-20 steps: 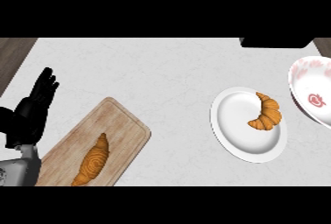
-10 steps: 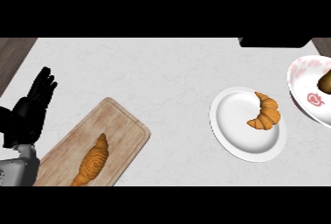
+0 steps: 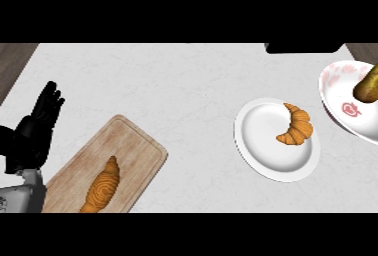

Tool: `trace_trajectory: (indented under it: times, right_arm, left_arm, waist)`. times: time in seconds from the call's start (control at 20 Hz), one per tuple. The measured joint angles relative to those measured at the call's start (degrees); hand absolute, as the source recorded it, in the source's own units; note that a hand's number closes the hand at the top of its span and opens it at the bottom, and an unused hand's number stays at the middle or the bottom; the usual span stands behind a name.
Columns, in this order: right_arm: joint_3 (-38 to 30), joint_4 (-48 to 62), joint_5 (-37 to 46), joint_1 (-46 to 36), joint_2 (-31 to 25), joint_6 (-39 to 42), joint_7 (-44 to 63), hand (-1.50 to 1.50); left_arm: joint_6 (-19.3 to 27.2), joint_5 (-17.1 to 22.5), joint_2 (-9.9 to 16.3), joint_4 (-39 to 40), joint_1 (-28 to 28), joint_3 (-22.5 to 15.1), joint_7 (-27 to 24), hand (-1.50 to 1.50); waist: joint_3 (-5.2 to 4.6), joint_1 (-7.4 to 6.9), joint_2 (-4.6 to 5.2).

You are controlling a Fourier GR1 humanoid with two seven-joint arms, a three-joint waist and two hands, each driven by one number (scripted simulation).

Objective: Pick the pear from the plate and place it in the bowl

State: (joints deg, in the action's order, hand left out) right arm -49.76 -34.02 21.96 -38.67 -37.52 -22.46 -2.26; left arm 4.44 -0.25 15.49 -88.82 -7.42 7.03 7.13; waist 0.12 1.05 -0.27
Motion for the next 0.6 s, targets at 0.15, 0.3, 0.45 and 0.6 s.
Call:
trace_trajectory:
  times: [0.15,0.3,0.45,0.6]
  right_arm:
    - [-2.8,-4.6,-4.8,5.7,0.3,4.3,-0.7,-1.50]
    - [-5.3,-9.6,-9.1,12.2,0.7,9.3,-0.8,-1.50]
    - [-7.8,-16.4,-13.2,19.8,2.6,14.2,-0.8,-1.50]
    - [-10.4,-22.1,-18.3,25.9,5.0,20.1,-0.7,-1.50]
  left_arm:
    - [-0.3,0.1,0.4,0.1,0.3,0.7,-0.2,0.00]
    - [-0.3,0.1,0.6,0.3,-0.6,0.9,0.6,0.00]
    - [-0.4,0.1,0.6,-0.5,0.6,1.3,0.5,0.00]
    - [-0.6,-0.1,0.5,-1.0,0.6,1.0,1.0,0.00]
  waist:
    - [-0.10,0.30,-0.12]
    - [-0.15,0.53,-0.17]
    - [-0.19,0.77,-0.27]
    - [-0.17,0.70,-0.22]
